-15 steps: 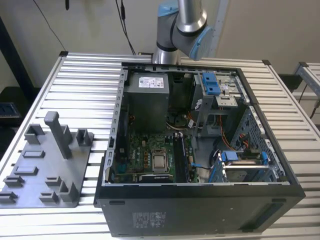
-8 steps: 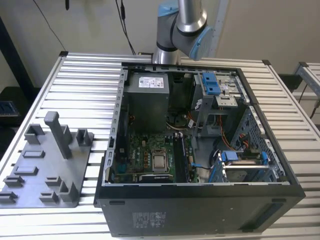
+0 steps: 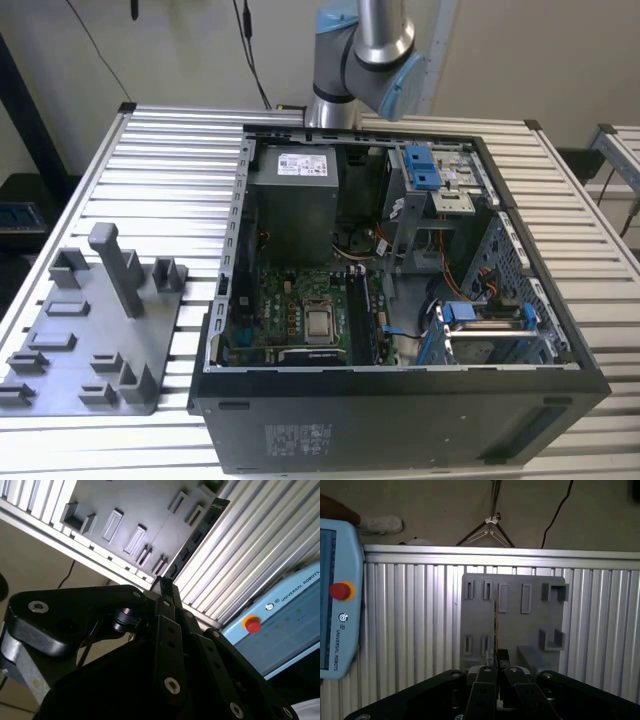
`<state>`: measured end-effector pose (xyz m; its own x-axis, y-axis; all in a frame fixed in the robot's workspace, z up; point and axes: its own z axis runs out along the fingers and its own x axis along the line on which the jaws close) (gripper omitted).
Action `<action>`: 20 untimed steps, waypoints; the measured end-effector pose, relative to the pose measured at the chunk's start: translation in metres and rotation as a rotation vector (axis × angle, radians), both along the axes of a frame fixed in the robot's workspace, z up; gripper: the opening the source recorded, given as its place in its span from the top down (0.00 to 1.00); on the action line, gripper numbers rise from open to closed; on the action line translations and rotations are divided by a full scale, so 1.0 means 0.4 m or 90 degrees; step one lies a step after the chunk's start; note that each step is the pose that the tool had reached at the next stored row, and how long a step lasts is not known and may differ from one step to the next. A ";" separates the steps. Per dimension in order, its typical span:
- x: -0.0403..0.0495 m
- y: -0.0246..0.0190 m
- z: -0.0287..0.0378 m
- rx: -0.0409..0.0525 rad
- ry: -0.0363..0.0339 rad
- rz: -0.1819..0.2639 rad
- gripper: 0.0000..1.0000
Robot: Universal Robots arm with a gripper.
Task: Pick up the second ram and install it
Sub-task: 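Pick up the second ram and move it above second insertion slot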
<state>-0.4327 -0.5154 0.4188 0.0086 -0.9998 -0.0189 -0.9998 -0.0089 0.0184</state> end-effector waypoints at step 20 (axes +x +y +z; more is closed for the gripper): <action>0.079 0.000 0.000 0.0000 0.0033 0.000 0.88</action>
